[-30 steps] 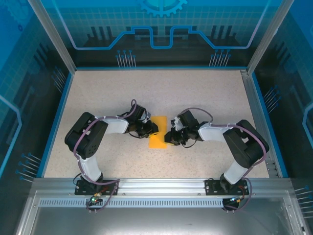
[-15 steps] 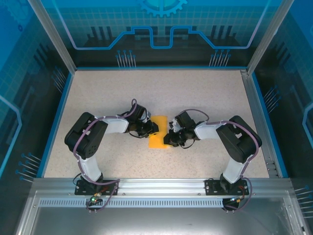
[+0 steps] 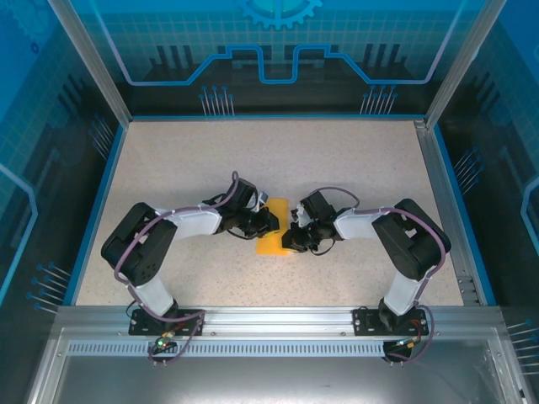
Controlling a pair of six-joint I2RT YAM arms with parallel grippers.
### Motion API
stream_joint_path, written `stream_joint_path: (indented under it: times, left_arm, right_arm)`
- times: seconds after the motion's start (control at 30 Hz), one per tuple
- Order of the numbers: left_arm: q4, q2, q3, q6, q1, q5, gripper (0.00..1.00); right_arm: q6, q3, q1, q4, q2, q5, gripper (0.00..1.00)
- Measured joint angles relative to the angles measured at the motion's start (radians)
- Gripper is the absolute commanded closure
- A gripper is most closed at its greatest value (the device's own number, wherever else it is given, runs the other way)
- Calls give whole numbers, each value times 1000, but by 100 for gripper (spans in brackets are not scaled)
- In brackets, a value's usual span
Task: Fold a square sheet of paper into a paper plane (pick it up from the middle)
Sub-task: Fold the triangle a second time at the center of the table.
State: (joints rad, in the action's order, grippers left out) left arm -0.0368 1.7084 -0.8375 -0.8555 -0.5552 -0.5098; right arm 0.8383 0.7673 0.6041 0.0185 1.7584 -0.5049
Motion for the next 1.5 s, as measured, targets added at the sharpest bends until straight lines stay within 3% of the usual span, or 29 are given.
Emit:
stream_joint_path:
  times: [0.1, 1.5]
  left_arm:
    - [-19, 4, 25, -39, -26, 13, 100]
    - [-137, 19, 102, -273, -110, 236, 100]
  right_arm:
    - [0, 0, 0, 0, 0, 0, 90]
    - [8, -2, 2, -1, 0, 6, 89]
